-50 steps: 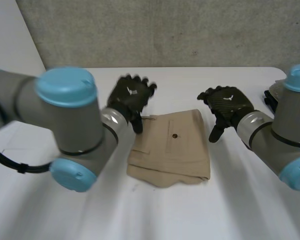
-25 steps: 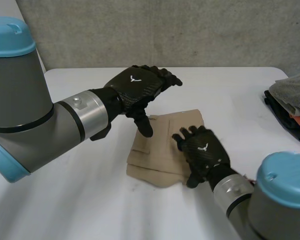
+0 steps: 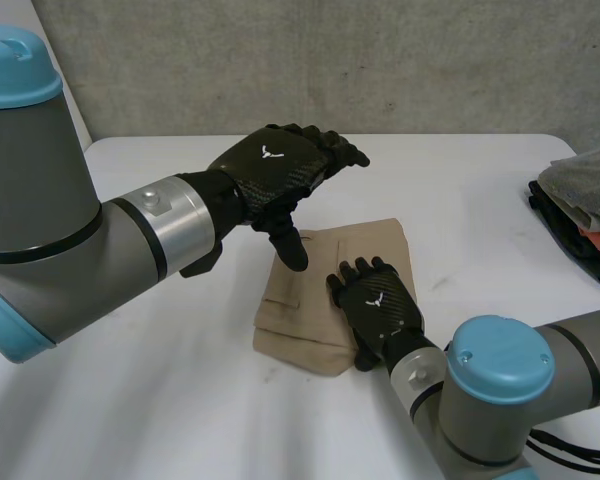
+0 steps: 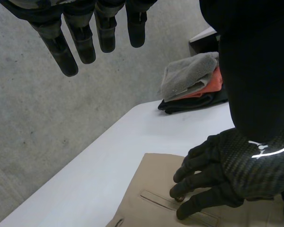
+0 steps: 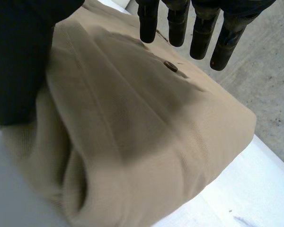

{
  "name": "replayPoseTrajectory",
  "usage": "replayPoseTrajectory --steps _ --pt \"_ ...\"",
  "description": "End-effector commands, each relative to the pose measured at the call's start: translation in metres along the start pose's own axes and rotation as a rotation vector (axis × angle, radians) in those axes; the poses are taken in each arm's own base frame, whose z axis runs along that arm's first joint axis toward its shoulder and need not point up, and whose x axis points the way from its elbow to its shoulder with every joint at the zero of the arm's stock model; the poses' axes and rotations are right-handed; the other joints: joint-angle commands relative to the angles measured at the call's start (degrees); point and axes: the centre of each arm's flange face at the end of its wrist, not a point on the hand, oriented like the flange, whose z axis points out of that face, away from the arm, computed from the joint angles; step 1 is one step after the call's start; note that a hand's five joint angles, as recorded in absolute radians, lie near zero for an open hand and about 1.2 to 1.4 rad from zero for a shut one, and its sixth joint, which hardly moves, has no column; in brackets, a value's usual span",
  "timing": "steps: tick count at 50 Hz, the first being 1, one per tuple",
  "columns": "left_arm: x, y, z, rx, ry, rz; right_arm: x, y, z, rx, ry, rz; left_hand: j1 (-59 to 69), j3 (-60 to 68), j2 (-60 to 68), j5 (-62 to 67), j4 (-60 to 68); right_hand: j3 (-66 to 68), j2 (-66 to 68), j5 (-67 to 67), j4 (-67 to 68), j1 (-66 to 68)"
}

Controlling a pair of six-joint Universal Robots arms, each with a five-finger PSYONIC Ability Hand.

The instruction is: Fold the laundry.

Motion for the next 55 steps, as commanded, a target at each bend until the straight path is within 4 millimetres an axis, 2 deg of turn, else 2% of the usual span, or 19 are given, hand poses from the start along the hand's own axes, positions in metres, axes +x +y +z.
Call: replayPoseTrajectory --steps 1,6,10,14,18,19,22,26,29,30,37,38,43,45,46,49,50,53,55 --pt "0.0 0.0 0.0 0.004 0.001 0.001 0.003 -0.004 0.02 0.03 0.015 -0.021 2.1 1.1 1.6 0.6 1.5 -1.3 -2.7 -3.4 -3.3 1.0" --pt "0.0 0.0 0.0 0.002 0.001 -0.001 0.006 -0.009 0.038 0.058 0.029 -0.021 2.1 1.1 1.6 0.6 1.5 -1.3 -2.7 -3.4 -3.3 1.0" --pt "0.0 0.0 0.0 0.004 0.001 -0.001 0.01 -0.017 0.051 0.093 0.042 -0.022 2.1 1.1 1.6 0.6 1.5 9.6 8.1 7.4 7.5 11.8" --pt "0.0 0.0 0.0 0.004 0.001 -0.001 0.014 -0.021 0.063 0.111 0.046 -0.024 2.1 1.1 1.6 0.6 1.5 26.2 24.8 24.1 24.1 28.4" --pt "0.0 0.0 0.0 0.005 0.0 -0.001 0.015 -0.024 0.074 0.111 0.037 -0.021 2.1 1.1 1.6 0.6 1.5 54.6 53.2 52.5 52.5 56.8" --pt "0.0 0.0 0.001 0.005 0.0 -0.003 0.017 -0.026 0.076 0.11 0.033 -0.02 2.1 1.1 1.6 0.6 1.5 68.3 66.9 66.2 66.2 70.5" --pt "0.0 0.0 0.001 0.005 0.0 -0.005 0.027 -0.026 0.08 0.11 0.045 -0.02 2.1 1.1 1.6 0.6 1.5 68.7 67.3 66.6 66.7 71.0" --pt "-0.001 0.0 0.0 0.005 -0.001 -0.008 0.065 -0.018 0.086 0.094 0.099 -0.009 2.1 1.1 1.6 0.6 1.5 68.7 67.3 66.6 66.7 71.0" --pt "-0.001 0.0 0.0 0.003 -0.002 -0.009 0.085 -0.016 0.085 0.09 0.109 -0.006 2.1 1.1 1.6 0.6 1.5 68.7 67.3 66.6 66.7 71.0" --pt "-0.001 0.0 0.0 0.003 -0.002 -0.009 0.099 -0.013 0.084 0.087 0.104 -0.003 2.1 1.1 1.6 0.6 1.5 68.7 67.3 66.6 66.7 71.0" --pt "-0.003 0.001 0.0 0.0 -0.011 -0.01 0.147 0.006 0.08 0.08 0.011 -0.019 2.2 1.2 1.7 0.8 1.6 68.7 67.3 66.6 66.7 71.0" --pt "-0.004 0.001 0.0 0.0 -0.012 -0.011 0.164 0.013 0.079 0.086 0.011 -0.037 2.2 1.2 1.7 0.8 1.6 68.7 67.3 66.6 66.7 71.0" --pt "-0.004 0.002 -0.001 -0.003 -0.012 -0.013 0.215 0.02 0.075 0.136 0.041 -0.116 2.4 1.4 1.9 1.0 1.8 68.7 67.3 66.6 66.7 71.0" --pt "-0.004 0.002 0.0 -0.004 -0.011 -0.014 0.233 0.017 0.076 0.167 0.057 -0.136 2.4 1.4 1.9 1.0 1.8 68.7 67.3 66.6 66.7 71.0" --pt "-0.004 0.002 0.0 -0.003 -0.013 -0.013 0.249 0.009 0.078 0.203 0.078 -0.154 2.4 1.4 1.9 1.0 1.8 68.7 67.3 66.6 66.7 71.0" --pt "-0.004 0.001 0.0 -0.002 -0.014 -0.014 0.274 -0.003 0.079 0.254 0.123 -0.169 2.6 1.6 2.1 1.1 2.0 68.7 67.3 66.6 66.7 71.0" --pt "-0.004 0.001 0.0 0.001 -0.014 -0.016 0.292 -0.014 0.08 0.3 0.161 -0.17 2.7 1.7 2.2 1.3 2.1 68.7 67.3 66.6 66.7 71.0" --pt "-0.004 0.0 0.0 0.004 -0.015 -0.022 0.321 -0.029 0.079 0.382 0.218 -0.157 2.7 1.7 2.2 1.3 2.1 68.7 67.3 66.6 66.7 71.0" --pt "-0.004 -0.001 0.0 0.007 -0.014 -0.031 0.351 -0.046 0.072 0.481 0.268 -0.136 3.6 2.6 3.1 2.1 3.0 68.7 67.3 66.6 66.7 71.0"
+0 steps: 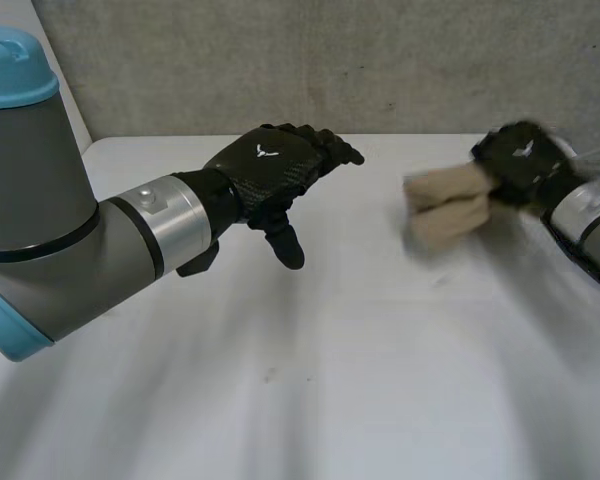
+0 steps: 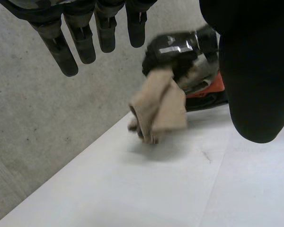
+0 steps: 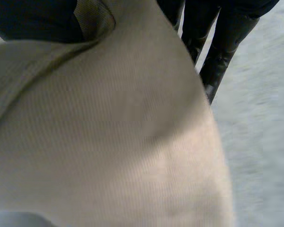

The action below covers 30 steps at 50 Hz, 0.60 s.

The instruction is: Fold the laundry.

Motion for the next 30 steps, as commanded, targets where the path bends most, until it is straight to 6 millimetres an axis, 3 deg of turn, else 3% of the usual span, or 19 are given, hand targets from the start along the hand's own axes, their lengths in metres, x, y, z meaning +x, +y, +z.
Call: replayPoseTrajectory --steps 1,4,7,10,14,20,21,23,24,30 --pt "0.0 -0.003 0.001 0.01 -0.001 -0.021 0.116 -0.042 0.012 0.289 0.219 0.01 3.7 2.8 3.2 2.3 3.1 14.2 13.0 18.8 13.3 28.5" --pt "0.0 -0.005 0.001 0.016 -0.003 -0.03 0.174 -0.049 -0.003 0.443 0.297 0.062 3.7 2.8 3.2 2.3 3.1 14.2 13.0 18.8 13.3 28.5" --pt "0.0 -0.006 0.0 0.018 -0.002 -0.032 0.214 -0.051 -0.017 0.554 0.323 0.091 3.7 2.8 3.2 2.3 3.1 14.2 13.0 18.8 13.3 28.5" --pt "0.001 -0.008 -0.001 0.023 -0.003 -0.031 0.229 -0.045 -0.023 0.579 0.316 0.111 3.7 2.8 3.2 2.3 3.1 14.2 13.0 18.8 13.3 28.5" --pt "0.0 -0.008 -0.001 0.026 -0.005 -0.031 0.247 -0.002 -0.037 0.495 0.283 0.094 3.7 2.8 3.2 2.3 3.1 14.2 13.0 18.8 13.3 28.5" --pt "0.002 -0.008 -0.001 0.024 -0.005 -0.033 0.249 0.06 -0.054 0.38 0.209 0.112 4.7 3.8 4.2 3.3 4.1 14.2 13.0 18.8 13.3 28.5" --pt "0.002 -0.008 0.0 0.023 -0.005 -0.033 0.246 0.081 -0.059 0.346 0.19 0.129 5.1 4.1 4.5 3.6 4.4 14.2 13.0 18.8 13.3 28.5" --pt "0.003 -0.008 0.0 0.023 -0.002 -0.033 0.242 0.096 -0.063 0.322 0.169 0.144 5.4 4.4 4.8 4.0 4.8 14.2 13.0 18.8 13.3 28.5" --pt "0.003 -0.007 -0.001 0.02 -0.003 -0.034 0.235 0.115 -0.066 0.291 0.136 0.162 5.6 4.6 5.0 4.1 4.9 14.2 13.0 18.8 13.3 28.5" --pt "0.007 -0.004 0.0 0.01 0.009 -0.087 0.212 0.172 -0.086 0.199 0.042 0.171 7.6 6.6 7.0 6.2 7.0 14.2 13.0 18.8 13.3 28.5"
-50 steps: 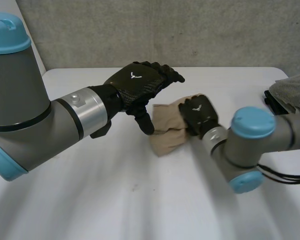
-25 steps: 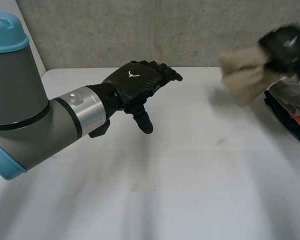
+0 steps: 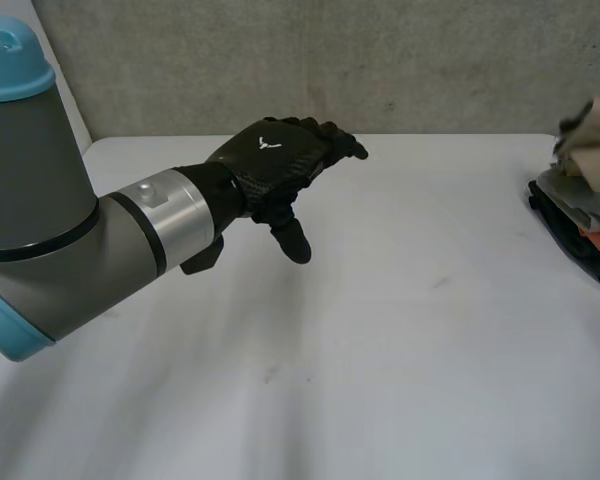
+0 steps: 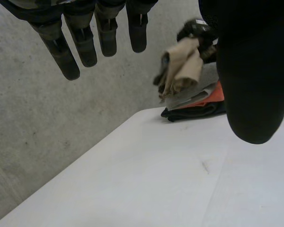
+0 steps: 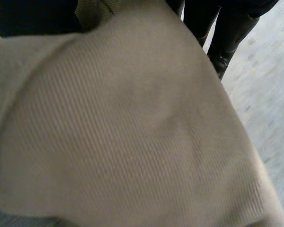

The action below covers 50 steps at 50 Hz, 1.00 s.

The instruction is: Fold the laundry.

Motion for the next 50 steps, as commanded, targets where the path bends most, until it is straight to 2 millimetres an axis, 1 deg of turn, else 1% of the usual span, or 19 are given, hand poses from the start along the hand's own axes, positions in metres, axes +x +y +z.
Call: replayPoseTrajectory --steps 1,5,13,14,15,16,17,19,20,23,24,28,33,37,43,45,48,49,50 --pt "0.004 0.004 0.001 -0.012 0.01 -0.056 -0.011 0.057 -0.045 -0.113 -0.079 0.03 5.2 5.2 5.0 5.4 5.0 13.2 13.0 18.4 12.0 27.6" --pt "0.004 0.006 0.001 -0.016 0.01 -0.073 -0.001 0.064 -0.068 -0.145 -0.055 0.044 5.7 5.7 5.5 5.9 5.5 13.2 13.0 18.4 12.0 27.6" --pt "0.004 0.003 0.001 -0.007 0.01 -0.07 -0.001 0.065 -0.072 -0.146 -0.074 0.022 5.9 5.8 5.7 6.1 5.7 13.2 13.0 18.4 12.0 27.6" --pt "0.004 0.003 0.001 -0.007 0.01 -0.07 0.001 0.065 -0.073 -0.147 -0.07 0.023 5.9 5.8 5.7 6.1 5.7 7.4 7.2 12.7 6.2 21.9" --pt "0.004 0.003 0.001 -0.007 0.01 -0.07 0.001 0.065 -0.074 -0.148 -0.062 0.029 5.9 5.8 5.7 6.1 5.7 -12.4 -12.6 -7.2 -13.7 2.0" --pt "0.004 0.002 0.001 -0.005 0.01 -0.069 0.003 0.065 -0.078 -0.153 -0.042 0.046 5.9 5.8 5.7 6.1 5.7 -54.9 -55.1 -49.7 -56.2 -40.5" --pt "0.004 0.001 0.001 -0.003 0.013 -0.068 0.004 0.064 -0.079 -0.154 -0.036 0.052 5.9 5.8 5.7 6.1 5.7 -56.8 -57.0 -51.6 -58.0 -42.4" --pt "0.004 0.001 0.001 -0.002 0.013 -0.068 0.006 0.057 -0.08 -0.156 -0.017 0.063 6.1 6.0 5.9 6.3 5.8 -56.8 -57.0 -51.6 -58.0 -42.4" --pt "0.006 0.001 0.001 -0.001 0.016 -0.067 0.01 0.045 -0.079 -0.153 0.004 0.064 5.9 5.8 5.7 6.1 5.7 -56.8 -57.0 -51.6 -58.0 -42.4" --pt "0.006 -0.001 0.001 0.003 0.018 -0.065 0.018 0.026 -0.08 -0.149 0.059 0.068 6.1 6.0 5.9 6.3 5.8 -56.8 -57.0 -51.6 -58.0 -42.4" --pt "0.006 -0.002 0.001 0.007 0.018 -0.063 0.025 0.012 -0.082 -0.144 0.105 0.059 6.1 6.0 5.9 6.3 5.8 -56.8 -57.0 -51.6 -58.0 -42.4" --pt "0.007 -0.004 0.001 0.013 0.018 -0.06 0.046 -0.019 -0.091 -0.139 0.201 0.022 6.1 6.0 5.9 6.3 5.8 -56.8 -57.0 -51.6 -58.0 -42.4" --pt "0.007 -0.006 0.0 0.017 0.019 -0.058 0.065 -0.032 -0.111 -0.163 0.257 -0.045 5.9 5.8 5.7 6.1 5.7 -56.8 -57.0 -51.6 -58.0 -42.4" --pt "0.008 -0.01 -0.002 0.027 0.018 -0.054 0.08 -0.038 -0.128 -0.192 0.306 -0.155 5.9 5.8 5.7 6.1 5.7 -56.8 -57.0 -51.6 -58.0 -42.4" --pt "0.006 -0.018 -0.008 0.05 0.007 -0.044 0.111 -0.06 -0.148 -0.258 0.585 -0.413 5.9 5.8 5.7 6.1 5.7 -56.8 -57.0 -51.6 -58.0 -42.4" --pt "0.004 -0.02 -0.008 0.054 0.004 -0.042 0.118 -0.072 -0.149 -0.284 0.667 -0.5 5.9 5.8 5.7 6.1 5.7 -56.8 -57.0 -51.6 -58.0 -42.4" --pt "0.003 -0.022 -0.009 0.06 -0.002 -0.041 0.128 -0.104 -0.148 -0.327 0.802 -0.648 5.9 5.8 5.7 6.1 5.7 -56.8 -57.0 -51.6 -58.0 -42.4" --pt "0.002 -0.022 -0.008 0.061 -0.004 -0.041 0.127 -0.12 -0.141 -0.325 0.845 -0.69 5.9 5.8 5.7 6.1 5.7 -56.8 -57.0 -51.6 -58.0 -42.4" --pt "0.001 -0.024 -0.009 0.07 -0.014 -0.038 0.123 -0.127 -0.134 -0.317 0.853 -0.687 5.9 5.8 5.7 6.1 5.7 -56.8 -57.0 -51.6 -58.0 -42.4"
